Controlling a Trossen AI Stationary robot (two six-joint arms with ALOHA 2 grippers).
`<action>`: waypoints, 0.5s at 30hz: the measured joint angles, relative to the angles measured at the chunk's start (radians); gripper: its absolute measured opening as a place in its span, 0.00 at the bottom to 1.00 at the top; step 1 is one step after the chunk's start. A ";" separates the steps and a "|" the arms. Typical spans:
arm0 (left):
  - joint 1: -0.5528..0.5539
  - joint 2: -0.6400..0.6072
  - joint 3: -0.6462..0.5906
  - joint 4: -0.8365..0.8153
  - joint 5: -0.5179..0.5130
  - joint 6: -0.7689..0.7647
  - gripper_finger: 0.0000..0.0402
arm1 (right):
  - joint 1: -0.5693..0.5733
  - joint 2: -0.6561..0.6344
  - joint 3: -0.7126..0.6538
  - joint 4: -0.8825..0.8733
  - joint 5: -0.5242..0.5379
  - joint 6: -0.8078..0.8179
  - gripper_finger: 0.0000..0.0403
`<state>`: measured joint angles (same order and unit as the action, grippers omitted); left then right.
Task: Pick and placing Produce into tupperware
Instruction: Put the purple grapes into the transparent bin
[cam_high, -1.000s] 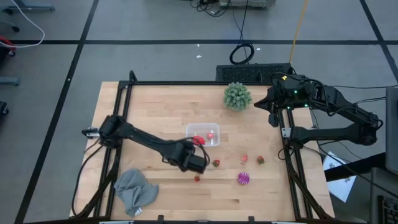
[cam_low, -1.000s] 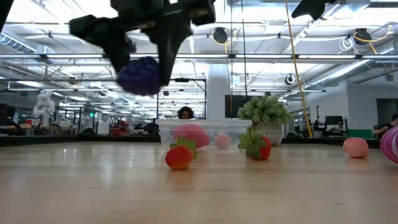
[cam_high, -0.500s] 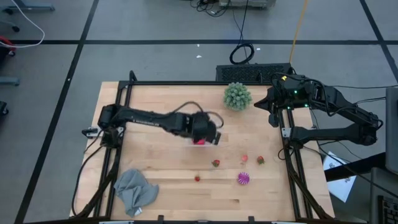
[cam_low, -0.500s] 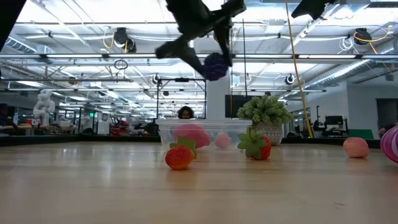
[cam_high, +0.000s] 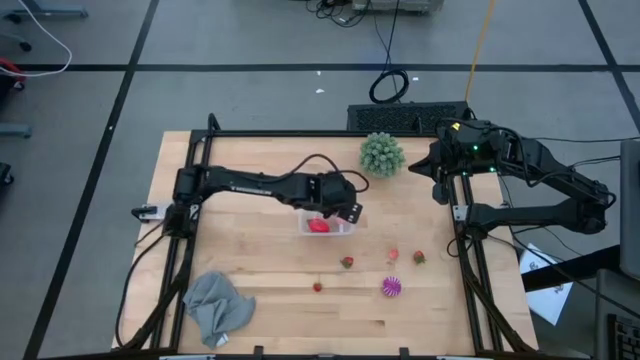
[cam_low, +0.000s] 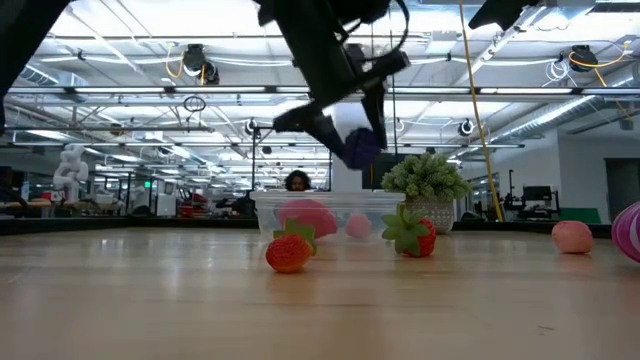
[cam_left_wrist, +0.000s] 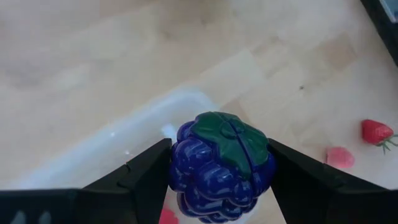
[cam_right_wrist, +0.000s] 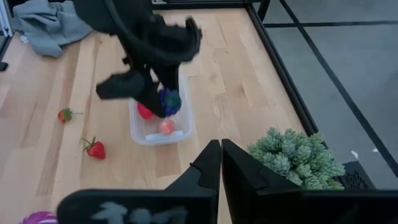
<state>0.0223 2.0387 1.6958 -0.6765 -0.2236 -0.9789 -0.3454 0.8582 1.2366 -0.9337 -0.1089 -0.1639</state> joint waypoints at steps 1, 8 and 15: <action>0.000 0.012 0.000 -0.001 0.012 -0.002 0.62 | 0.000 0.000 0.000 -0.001 0.000 -0.002 0.01; -0.012 0.054 0.000 -0.025 0.033 -0.041 0.62 | 0.000 0.000 0.000 -0.003 0.000 -0.006 0.01; -0.024 0.083 -0.001 -0.034 0.037 -0.053 0.62 | 0.000 0.000 0.000 -0.003 0.000 -0.008 0.01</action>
<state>-0.0018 2.1218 1.6952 -0.7105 -0.1871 -1.0323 -0.3450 0.8583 1.2366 -0.9367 -0.1085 -0.1722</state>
